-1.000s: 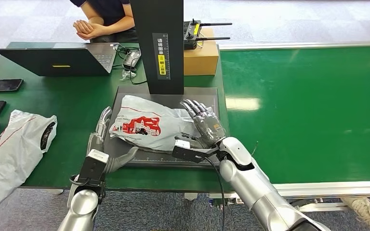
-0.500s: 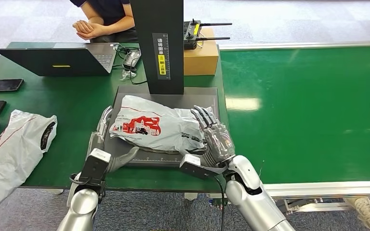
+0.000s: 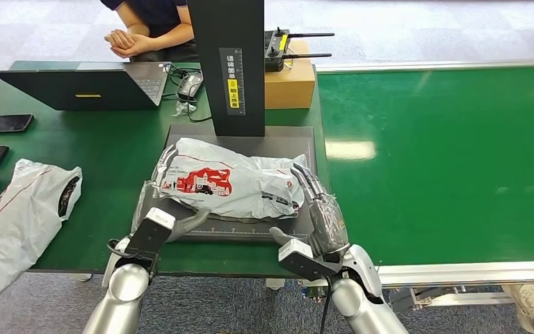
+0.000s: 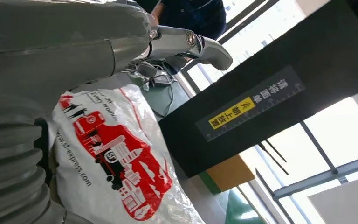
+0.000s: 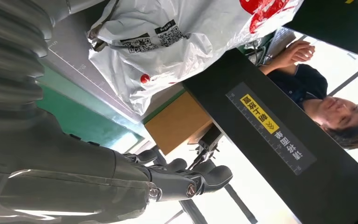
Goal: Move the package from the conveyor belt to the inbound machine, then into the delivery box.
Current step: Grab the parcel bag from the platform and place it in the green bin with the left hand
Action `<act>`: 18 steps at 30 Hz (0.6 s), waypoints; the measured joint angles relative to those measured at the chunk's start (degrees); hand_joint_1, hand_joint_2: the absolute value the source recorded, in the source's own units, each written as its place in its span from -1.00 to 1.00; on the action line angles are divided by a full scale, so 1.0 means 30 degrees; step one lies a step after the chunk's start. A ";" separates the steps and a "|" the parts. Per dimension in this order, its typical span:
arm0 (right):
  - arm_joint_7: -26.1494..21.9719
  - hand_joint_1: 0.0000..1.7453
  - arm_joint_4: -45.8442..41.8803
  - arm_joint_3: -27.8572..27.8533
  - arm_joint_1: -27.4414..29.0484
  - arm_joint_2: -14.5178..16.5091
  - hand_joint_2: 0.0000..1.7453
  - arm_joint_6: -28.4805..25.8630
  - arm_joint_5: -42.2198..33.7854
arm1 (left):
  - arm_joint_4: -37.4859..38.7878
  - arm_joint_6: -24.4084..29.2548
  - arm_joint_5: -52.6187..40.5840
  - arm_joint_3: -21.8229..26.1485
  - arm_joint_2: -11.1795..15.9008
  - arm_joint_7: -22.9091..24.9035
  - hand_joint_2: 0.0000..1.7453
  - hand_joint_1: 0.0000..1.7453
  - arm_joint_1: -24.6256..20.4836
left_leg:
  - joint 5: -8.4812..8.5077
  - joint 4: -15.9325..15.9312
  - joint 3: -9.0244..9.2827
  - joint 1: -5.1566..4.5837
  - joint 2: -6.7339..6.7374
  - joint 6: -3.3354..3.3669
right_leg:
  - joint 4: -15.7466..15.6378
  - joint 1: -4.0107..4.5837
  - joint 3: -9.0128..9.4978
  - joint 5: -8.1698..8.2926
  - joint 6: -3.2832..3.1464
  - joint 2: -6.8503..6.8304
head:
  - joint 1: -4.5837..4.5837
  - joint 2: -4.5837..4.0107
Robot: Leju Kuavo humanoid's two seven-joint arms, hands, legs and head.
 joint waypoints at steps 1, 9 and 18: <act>-0.0040 -1.00 -0.0115 -0.0040 0.0113 0.0002 1.00 -0.0009 -0.0018 | 0.0036 -0.0102 -0.0120 -0.0064 -0.0002 0.0033 1.00 -1.00 -0.0157 | 0.0000 0.0000 0.0001 0.0000 0.0000 0.0000 | 0.0000 0.0000 0.0001 0.0000 0.0000 0.0000 | -0.0002 0.0000; -0.0091 -1.00 -0.1071 -0.0361 0.0929 0.0002 1.00 -0.0282 -0.0044 | 0.1082 -0.0749 -0.1182 -0.0597 0.0004 0.0224 1.00 -1.00 -0.1788 | 0.0002 0.0001 0.0006 0.0000 -0.0002 0.0000 | 0.0000 -0.0001 0.0005 0.0002 0.0000 -0.0002 | 0.0002 0.0000; -0.0222 -1.00 -0.1728 -0.0741 0.1480 -0.0005 1.00 -0.0539 -0.0339 | 0.4094 -0.0718 -0.2632 -0.1734 0.0069 0.0342 1.00 -1.00 -0.4469 | 0.0001 0.0001 0.0003 0.0000 0.0002 0.0000 | 0.0000 -0.0001 0.0003 0.0003 0.0000 0.0002 | 0.0004 0.0000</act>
